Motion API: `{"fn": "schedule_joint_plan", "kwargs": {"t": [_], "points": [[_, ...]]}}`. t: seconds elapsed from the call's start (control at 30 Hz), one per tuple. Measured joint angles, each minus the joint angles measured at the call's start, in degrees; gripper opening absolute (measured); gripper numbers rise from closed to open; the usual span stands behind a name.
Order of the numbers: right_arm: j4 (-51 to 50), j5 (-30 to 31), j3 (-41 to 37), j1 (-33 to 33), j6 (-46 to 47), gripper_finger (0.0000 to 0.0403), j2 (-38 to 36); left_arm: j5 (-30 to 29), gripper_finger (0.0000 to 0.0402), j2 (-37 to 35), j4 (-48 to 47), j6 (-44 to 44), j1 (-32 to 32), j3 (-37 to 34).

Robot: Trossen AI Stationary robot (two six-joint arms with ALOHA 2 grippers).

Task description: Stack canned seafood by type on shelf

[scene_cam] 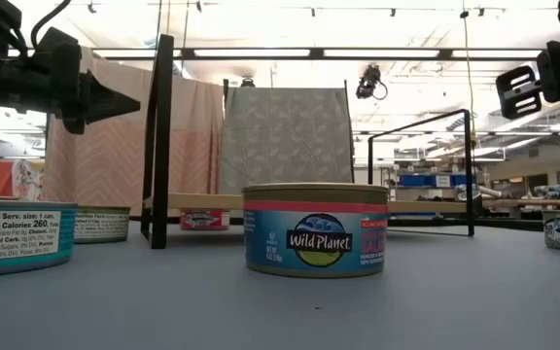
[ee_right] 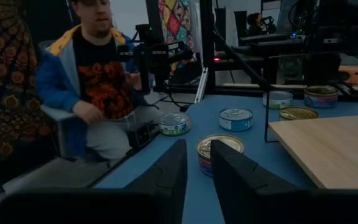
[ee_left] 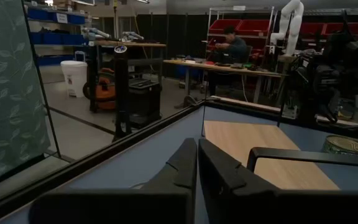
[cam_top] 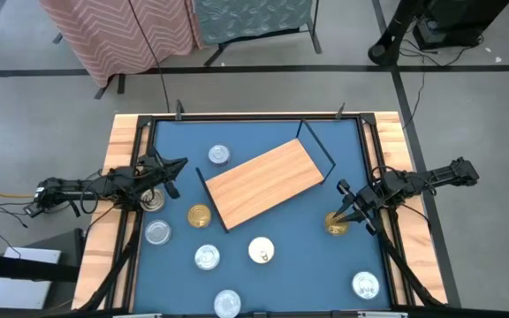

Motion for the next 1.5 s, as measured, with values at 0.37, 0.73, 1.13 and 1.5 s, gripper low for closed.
{"fn": "schedule_joint_plan", "kwargs": {"t": [0.37, 0.73, 1.13, 1.5], "points": [[0.01, -0.02, 0.00, 0.00, 0.00, 0.0085, 0.00, 0.00, 0.0021, 0.01, 0.01, 0.00, 0.01, 0.00], [0.02, 0.00, 0.00, 0.01, -0.02, 0.0085, 0.00, -0.01, 0.0021, 0.02, 5.79, 0.00, 0.02, -0.01], [0.02, 0.00, 0.00, 0.01, -0.01, 0.0085, 0.00, -0.01, 0.0021, 0.02, 15.70, 0.52, 0.02, -0.01], [0.07, -0.01, 0.00, 0.01, 0.00, 0.0085, 0.00, 11.96, 0.0021, 1.23, 34.18, 10.69, 0.02, 2.02]]}}
